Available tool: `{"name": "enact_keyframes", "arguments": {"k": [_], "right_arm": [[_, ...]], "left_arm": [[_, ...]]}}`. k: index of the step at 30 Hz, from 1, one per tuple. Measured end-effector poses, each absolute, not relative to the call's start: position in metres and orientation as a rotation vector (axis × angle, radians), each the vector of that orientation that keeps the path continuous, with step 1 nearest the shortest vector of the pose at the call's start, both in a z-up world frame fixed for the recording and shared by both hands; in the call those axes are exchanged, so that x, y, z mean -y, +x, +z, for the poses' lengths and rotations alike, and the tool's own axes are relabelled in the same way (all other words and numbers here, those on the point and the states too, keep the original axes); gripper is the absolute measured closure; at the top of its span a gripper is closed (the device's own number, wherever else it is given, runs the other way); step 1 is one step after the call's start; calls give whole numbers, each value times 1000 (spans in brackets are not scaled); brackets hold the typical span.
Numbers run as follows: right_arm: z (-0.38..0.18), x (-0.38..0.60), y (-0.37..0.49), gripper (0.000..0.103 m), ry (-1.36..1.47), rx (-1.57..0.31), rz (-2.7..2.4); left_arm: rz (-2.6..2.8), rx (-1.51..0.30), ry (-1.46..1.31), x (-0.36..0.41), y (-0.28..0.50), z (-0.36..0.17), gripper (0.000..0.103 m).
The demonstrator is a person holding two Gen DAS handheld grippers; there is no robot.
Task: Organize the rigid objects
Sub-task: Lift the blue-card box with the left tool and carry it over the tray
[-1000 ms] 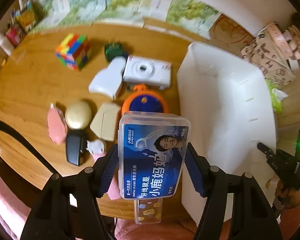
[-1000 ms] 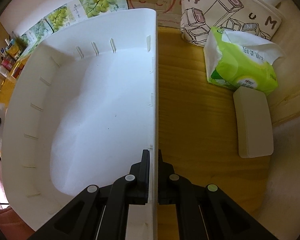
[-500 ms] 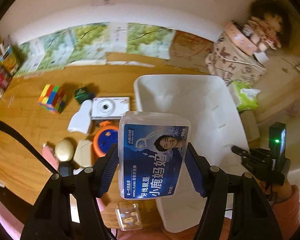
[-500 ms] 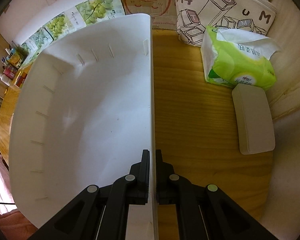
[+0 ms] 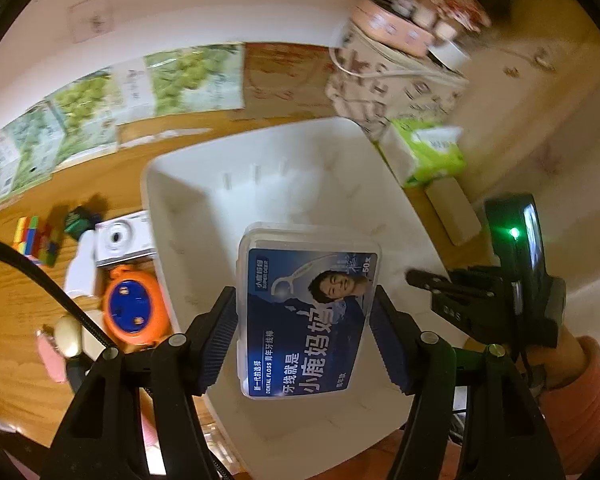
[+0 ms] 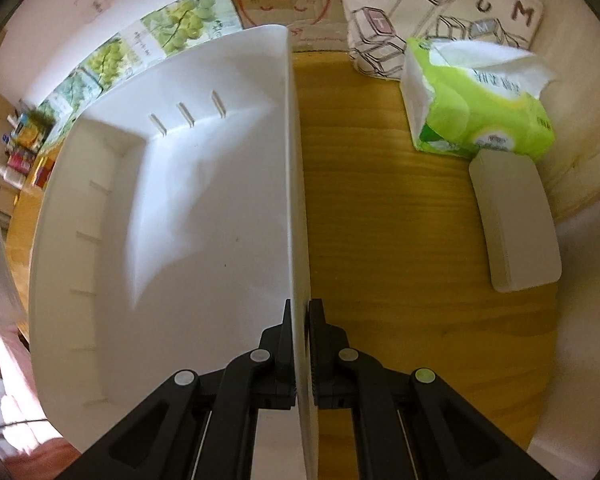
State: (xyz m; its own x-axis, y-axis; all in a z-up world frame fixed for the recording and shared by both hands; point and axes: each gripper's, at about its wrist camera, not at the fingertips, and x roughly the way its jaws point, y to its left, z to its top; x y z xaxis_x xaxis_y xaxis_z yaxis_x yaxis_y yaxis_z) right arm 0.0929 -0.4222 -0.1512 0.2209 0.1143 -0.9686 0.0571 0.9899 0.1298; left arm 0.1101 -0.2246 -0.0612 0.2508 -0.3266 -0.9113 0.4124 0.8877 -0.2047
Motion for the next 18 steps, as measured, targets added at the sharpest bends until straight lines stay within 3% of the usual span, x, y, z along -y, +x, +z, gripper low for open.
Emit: {"name": "enact_keyframes", "arguments": {"k": [14,18], "right_arm": [[-151,426,96,99,173,-1363,13],[-151,425,96,99,169,-1364,13]], "left_arm": [[-553,-1245,45,247,98,-83,34],[-553,-1210,22,240,96,-77,24]]}}
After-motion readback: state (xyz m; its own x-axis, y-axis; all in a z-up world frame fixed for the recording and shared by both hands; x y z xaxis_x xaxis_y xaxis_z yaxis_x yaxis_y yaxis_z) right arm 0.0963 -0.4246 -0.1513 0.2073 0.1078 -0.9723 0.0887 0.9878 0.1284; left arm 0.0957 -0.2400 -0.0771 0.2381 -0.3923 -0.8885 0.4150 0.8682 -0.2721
